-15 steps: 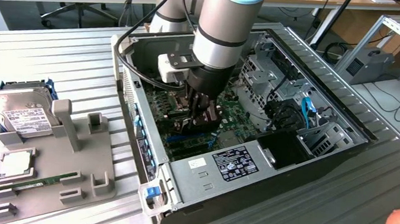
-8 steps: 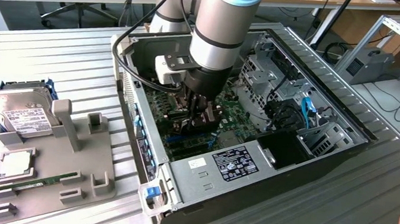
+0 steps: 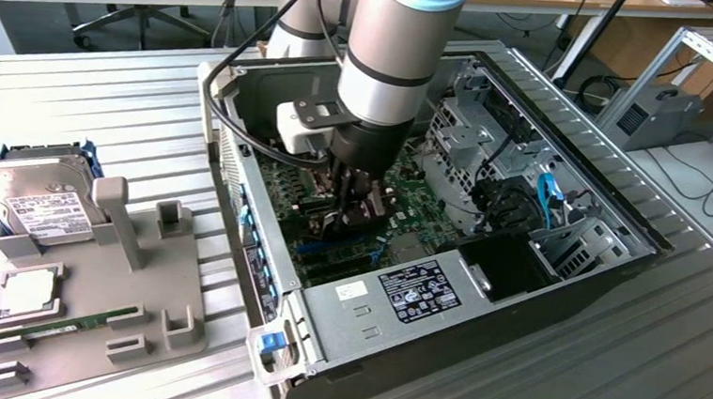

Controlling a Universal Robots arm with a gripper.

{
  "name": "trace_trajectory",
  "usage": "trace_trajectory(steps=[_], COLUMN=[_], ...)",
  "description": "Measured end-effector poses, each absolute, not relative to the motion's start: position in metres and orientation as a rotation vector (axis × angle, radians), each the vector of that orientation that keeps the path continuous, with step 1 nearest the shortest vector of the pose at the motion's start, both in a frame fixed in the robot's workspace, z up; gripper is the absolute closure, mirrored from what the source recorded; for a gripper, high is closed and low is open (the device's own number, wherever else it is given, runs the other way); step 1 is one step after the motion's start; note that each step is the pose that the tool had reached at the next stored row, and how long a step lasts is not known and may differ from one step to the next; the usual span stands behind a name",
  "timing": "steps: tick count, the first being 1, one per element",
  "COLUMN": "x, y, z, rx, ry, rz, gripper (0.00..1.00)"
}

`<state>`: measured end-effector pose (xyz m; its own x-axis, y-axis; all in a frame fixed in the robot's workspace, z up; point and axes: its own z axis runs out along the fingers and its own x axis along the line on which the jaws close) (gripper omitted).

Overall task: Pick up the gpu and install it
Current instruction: 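Insert the gpu into the slot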

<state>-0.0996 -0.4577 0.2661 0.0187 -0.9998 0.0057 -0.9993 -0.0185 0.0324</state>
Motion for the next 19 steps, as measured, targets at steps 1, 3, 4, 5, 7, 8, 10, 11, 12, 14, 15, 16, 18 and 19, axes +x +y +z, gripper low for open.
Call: trace_trajectory(steps=[1, 3, 4, 5, 7, 8, 10, 11, 12, 14, 15, 16, 18, 19], x=[-0.0997, -0.0997, -0.0997, -0.0996, -0.0996, -0.0996, -0.0996, -0.0996, -0.0996, -0.0996, -0.0995, -0.0995, -0.0995, -0.0996], y=[-0.4576, -0.4568, -0.4567, -0.4567, -0.4567, -0.4567, -0.4567, -0.4567, -0.4567, -0.4567, -0.4565, -0.4565, -0.4566, -0.4565], z=[0.2662, 0.2663, 0.2661, 0.2657, 0.2652, 0.2649, 0.2643, 0.2641, 0.2640, 0.2641, 0.2650, 0.2656, 0.2666, 0.2667], rx=[2.239, 2.258, 2.258, 2.258, 2.258, 2.258, 2.255, 2.253, 2.252, 2.252, 2.253, 2.253, 2.252, 2.252], ry=[-2.164, -2.144, -2.143, -2.143, -2.143, -2.144, -2.147, -2.149, -2.150, -2.150, -2.150, -2.150, -2.150, -2.150], rz=[-0.029, -0.028, -0.028, -0.028, -0.028, -0.028, -0.028, -0.028, -0.028, -0.028, -0.028, -0.028, -0.028, -0.028], gripper=[0.74, 0.74, 0.74, 0.74, 0.74, 0.74, 0.74, 0.74, 0.74, 0.74, 0.74, 0.74, 0.74, 0.74])
